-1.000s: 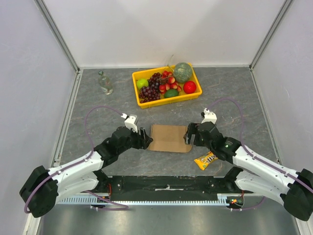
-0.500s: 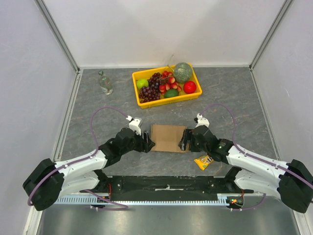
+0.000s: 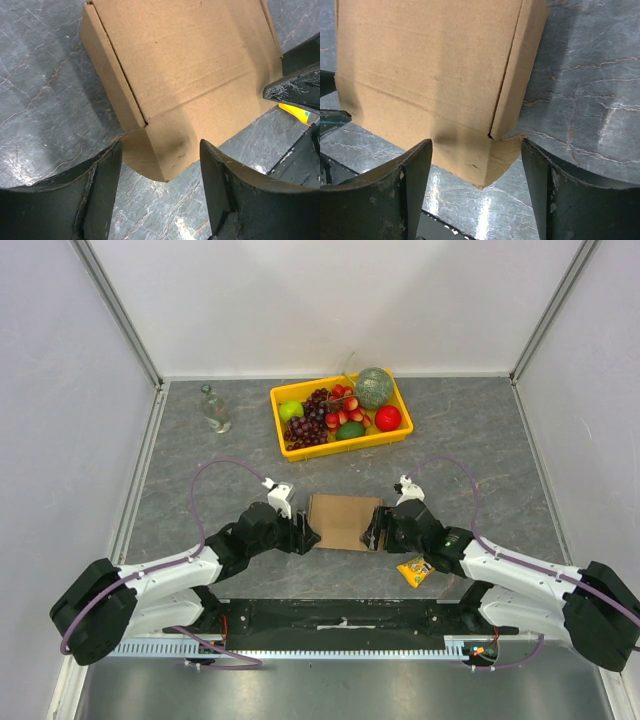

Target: Fold the paper box

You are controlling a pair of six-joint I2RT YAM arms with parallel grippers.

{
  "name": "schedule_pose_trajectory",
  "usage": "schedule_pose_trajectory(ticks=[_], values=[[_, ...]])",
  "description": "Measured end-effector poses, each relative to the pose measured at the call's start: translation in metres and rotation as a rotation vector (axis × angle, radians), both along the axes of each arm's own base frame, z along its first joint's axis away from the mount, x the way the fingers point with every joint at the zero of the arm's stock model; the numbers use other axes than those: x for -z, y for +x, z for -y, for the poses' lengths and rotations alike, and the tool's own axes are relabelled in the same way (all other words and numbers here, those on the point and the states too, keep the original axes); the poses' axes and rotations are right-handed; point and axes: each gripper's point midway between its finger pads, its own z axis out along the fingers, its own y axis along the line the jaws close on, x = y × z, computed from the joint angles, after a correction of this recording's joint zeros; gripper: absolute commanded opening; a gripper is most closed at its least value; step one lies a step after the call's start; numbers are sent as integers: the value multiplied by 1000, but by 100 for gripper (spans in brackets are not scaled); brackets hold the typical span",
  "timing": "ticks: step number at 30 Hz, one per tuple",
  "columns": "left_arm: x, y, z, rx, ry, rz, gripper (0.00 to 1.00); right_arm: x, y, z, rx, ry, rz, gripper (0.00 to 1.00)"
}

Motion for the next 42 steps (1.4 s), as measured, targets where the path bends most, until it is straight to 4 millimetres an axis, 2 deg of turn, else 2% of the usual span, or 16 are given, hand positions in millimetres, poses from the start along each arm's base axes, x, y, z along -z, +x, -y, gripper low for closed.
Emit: schedule_pose_trajectory(ticks=[16, 35, 39, 42], values=[[-1, -13, 9, 55, -32, -41, 62, -10, -1, -6, 0, 55, 3, 64], [6, -14, 10, 54, -25, -64, 58, -2, -4, -3, 6, 47, -12, 60], [8, -15, 10, 54, -28, -69, 54, -1, -3, -4, 6, 46, -13, 59], [8, -15, 11, 52, -29, -73, 47, -1, -3, -4, 6, 47, -13, 59]])
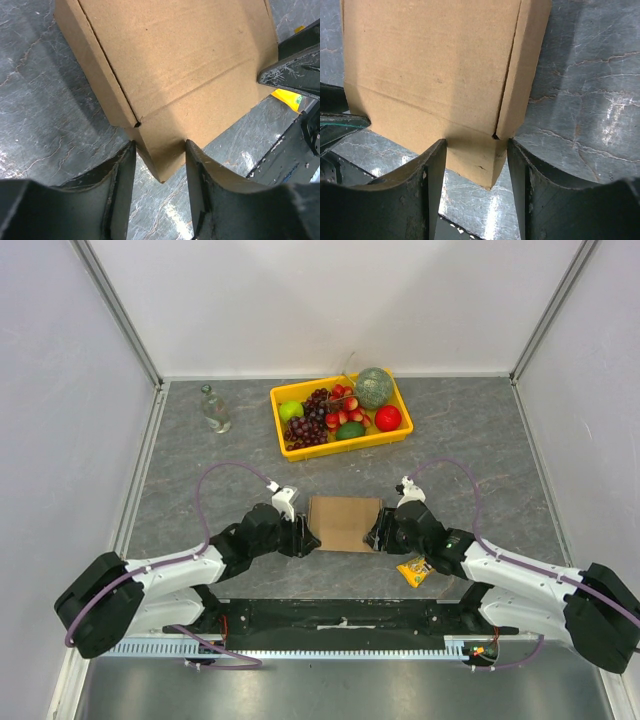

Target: Fold the paper box

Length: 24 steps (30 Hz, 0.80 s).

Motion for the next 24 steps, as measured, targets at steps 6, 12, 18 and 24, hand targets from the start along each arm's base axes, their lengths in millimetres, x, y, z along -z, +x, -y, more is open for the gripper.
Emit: schedule_pose_trajectory(ticks=[6, 12, 18, 24], values=[[2, 0, 0, -1, 1, -6, 43, 2, 0, 0, 0, -6, -5, 59], [4, 0, 1, 1, 4, -9, 44, 3, 0, 0, 0, -8, -6, 59], [6, 1, 1, -2, 10, -12, 43, 5, 0, 1, 0, -13, -10, 58], [12, 1, -1, -6, 26, -22, 43, 8, 0, 2, 3, -21, -14, 57]])
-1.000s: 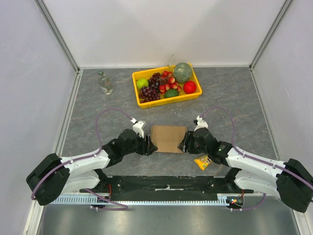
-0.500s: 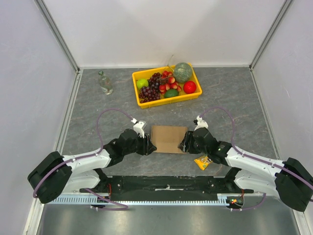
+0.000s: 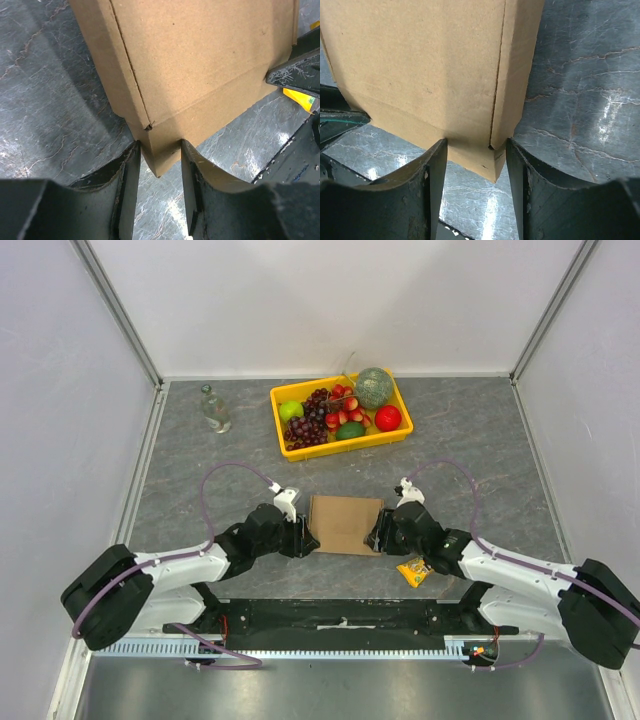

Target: Fold the paper box

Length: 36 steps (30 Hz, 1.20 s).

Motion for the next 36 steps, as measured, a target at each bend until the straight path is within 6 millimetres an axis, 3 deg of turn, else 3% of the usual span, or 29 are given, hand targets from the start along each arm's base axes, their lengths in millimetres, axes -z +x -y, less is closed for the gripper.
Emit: schedule_pose_trajectory(ticks=[5, 13, 15, 17, 27, 30, 36], values=[[2, 1, 0, -4, 4, 0, 44, 2, 0, 0, 0, -1, 0, 59], [-2, 3, -2, -17, -4, 22, 44, -8, 3, 7, 13, -6, 43, 80], [-3, 3, -2, -20, -6, 26, 44, -9, 3, 11, 20, -23, 49, 80], [-4, 4, -2, -22, -7, 30, 44, -14, 4, 18, 31, -48, 66, 77], [-4, 4, -3, -22, -5, 30, 43, -63, 32, 23, 32, -99, 260, 37], [-4, 4, -3, -22, -5, 30, 44, -73, 43, 17, 3, -117, 318, 27], [-4, 4, -3, -21, -4, 31, 44, -72, 69, -9, -73, -172, 377, 21]])
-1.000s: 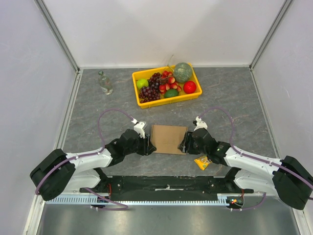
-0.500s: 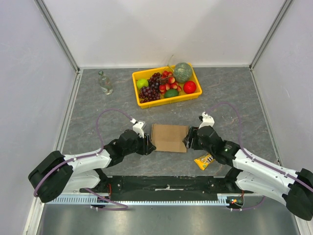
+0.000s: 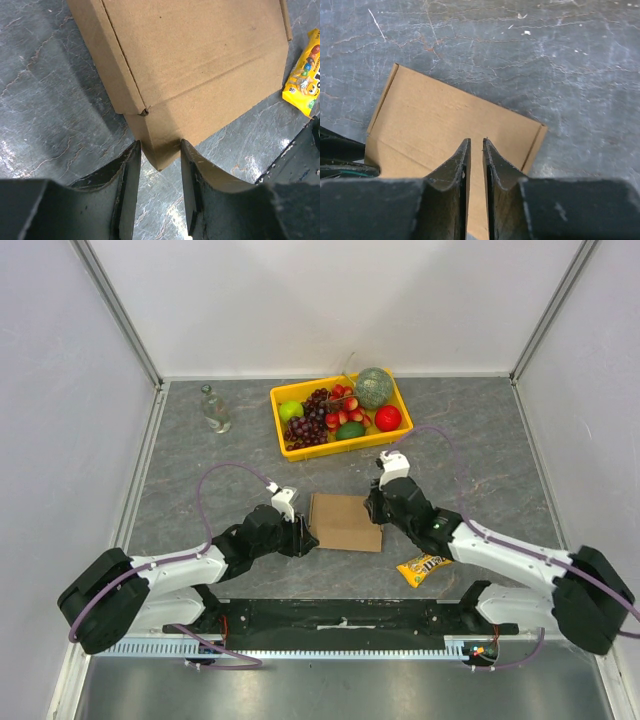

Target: Fold the paper box

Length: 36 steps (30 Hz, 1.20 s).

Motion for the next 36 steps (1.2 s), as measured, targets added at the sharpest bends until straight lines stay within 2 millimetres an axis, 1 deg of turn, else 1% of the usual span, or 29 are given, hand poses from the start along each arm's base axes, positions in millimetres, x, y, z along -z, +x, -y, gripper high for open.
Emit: schedule_pose_trajectory(ticks=[3, 6, 13, 19, 28, 31, 36], values=[[0, 0, 0, 0, 0, 1, 44, 10, 9, -13, -35, -24, 2, 19], [0, 0, 0, 1, 0, 1, 44, 17, 14, -19, -50, -34, 7, 18], [1, 0, 0, 3, 6, 3, 44, 27, 31, -26, -47, -51, 14, 17], [4, 0, -1, 2, 15, -1, 43, 46, 37, -27, -43, -73, -23, 16], [14, 5, -7, -19, 60, 5, 43, 45, 45, -34, -41, -49, -17, 15], [19, 8, -10, -43, 82, 7, 44, 46, 45, -35, -45, -45, -19, 14], [20, 19, -10, -78, 96, 28, 46, 46, 47, -35, -43, -41, -20, 14]])
